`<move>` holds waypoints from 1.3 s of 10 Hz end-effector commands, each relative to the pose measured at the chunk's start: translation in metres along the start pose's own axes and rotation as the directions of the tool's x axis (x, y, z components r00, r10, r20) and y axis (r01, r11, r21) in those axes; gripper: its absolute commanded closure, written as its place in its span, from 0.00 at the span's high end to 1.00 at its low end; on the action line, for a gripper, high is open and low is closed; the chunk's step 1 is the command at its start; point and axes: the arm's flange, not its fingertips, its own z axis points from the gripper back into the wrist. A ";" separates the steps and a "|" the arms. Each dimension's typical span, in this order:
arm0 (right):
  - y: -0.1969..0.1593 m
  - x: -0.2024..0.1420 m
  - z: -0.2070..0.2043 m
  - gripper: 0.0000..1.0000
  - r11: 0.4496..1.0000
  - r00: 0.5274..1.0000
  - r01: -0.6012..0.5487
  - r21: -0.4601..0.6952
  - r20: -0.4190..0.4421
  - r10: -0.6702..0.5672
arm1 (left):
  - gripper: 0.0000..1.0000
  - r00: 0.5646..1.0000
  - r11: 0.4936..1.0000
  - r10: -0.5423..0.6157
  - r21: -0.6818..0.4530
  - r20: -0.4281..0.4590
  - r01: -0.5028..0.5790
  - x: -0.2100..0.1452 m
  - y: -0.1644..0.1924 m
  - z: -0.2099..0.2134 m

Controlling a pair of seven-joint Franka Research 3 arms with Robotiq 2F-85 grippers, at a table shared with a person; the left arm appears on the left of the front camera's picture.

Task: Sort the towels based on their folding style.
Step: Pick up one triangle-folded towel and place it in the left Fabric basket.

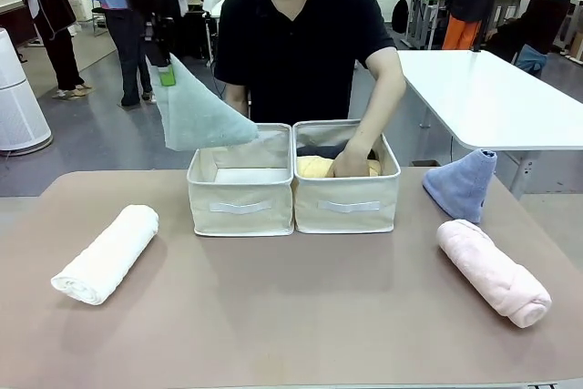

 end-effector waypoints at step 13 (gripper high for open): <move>-0.001 0.001 -0.001 1.00 1.000 1.000 -0.016 0.018 0.010 0.016 | 0.19 0.979 0.978 -0.203 -0.058 0.007 0.203 0.062 0.003 -0.064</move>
